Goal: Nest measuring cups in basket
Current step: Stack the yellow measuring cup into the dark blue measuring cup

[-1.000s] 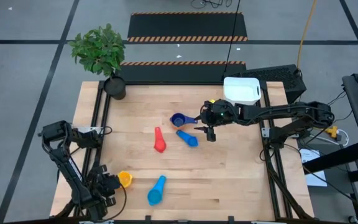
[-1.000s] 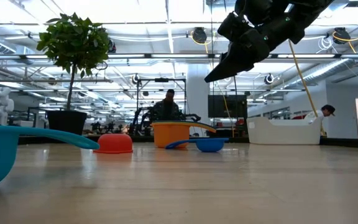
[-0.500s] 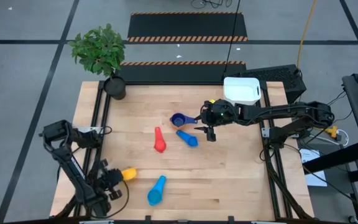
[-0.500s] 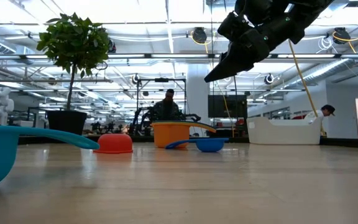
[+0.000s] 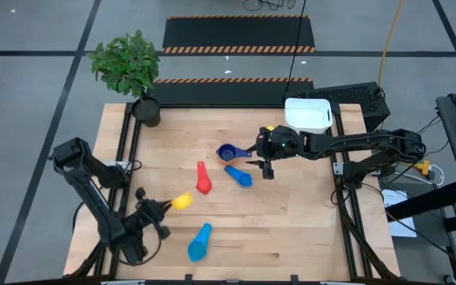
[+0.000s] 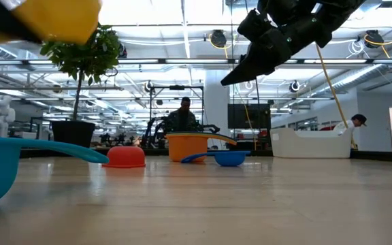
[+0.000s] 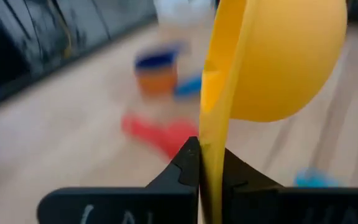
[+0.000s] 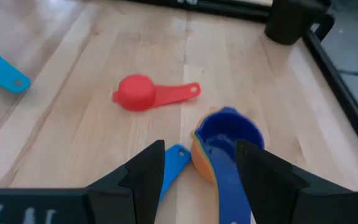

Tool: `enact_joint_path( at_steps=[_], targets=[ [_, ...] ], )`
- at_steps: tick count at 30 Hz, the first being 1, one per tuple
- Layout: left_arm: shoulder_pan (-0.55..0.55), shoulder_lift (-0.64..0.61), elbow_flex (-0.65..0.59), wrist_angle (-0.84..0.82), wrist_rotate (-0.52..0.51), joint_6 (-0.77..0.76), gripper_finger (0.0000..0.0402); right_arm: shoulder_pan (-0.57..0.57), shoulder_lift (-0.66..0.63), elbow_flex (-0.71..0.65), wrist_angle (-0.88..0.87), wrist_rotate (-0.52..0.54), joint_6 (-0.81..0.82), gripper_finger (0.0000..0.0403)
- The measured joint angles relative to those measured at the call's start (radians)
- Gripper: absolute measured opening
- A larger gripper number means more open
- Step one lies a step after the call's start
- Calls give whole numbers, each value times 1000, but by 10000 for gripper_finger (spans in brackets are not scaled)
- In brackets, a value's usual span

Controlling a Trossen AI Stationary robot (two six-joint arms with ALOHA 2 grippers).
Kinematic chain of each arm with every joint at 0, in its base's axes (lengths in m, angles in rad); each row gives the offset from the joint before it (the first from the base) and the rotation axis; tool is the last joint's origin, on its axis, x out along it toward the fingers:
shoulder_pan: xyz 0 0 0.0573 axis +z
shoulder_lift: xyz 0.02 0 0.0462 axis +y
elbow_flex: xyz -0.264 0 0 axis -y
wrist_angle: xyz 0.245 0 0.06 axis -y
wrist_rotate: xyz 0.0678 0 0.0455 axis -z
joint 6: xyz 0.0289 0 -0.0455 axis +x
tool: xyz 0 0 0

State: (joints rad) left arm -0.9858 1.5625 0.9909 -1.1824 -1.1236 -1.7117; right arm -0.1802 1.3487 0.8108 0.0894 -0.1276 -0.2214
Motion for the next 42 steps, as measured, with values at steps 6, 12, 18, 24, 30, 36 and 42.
enact_joint_path(
  at_steps=[6, 12, 18, 24, 30, 36, 42],
  targets=[
    [96, -83, 0, 3, -314, 12, 11, 1, 0, 0, 102, 24, 3, 189],
    [232, -92, 0, 9, -430, -74, 9, 60, 0, 0, 231, 84, -70, 189],
    [364, -92, 0, 31, -446, -252, 10, 186, -1, 0, 387, 233, -181, 189],
    [452, -92, 0, 166, -453, -361, 16, 309, 1, 1, 472, 479, -431, 189],
    [484, -92, 0, 411, -449, -270, 19, 412, 44, 0, 548, 702, -739, 189],
    [487, -92, 0, 737, -438, -30, 10, 471, 167, 1, 764, 789, -1006, 189],
    [484, -91, 0, 1047, -447, 276, 16, 515, 323, 1, 1123, 846, -1382, 189]
  ],
)
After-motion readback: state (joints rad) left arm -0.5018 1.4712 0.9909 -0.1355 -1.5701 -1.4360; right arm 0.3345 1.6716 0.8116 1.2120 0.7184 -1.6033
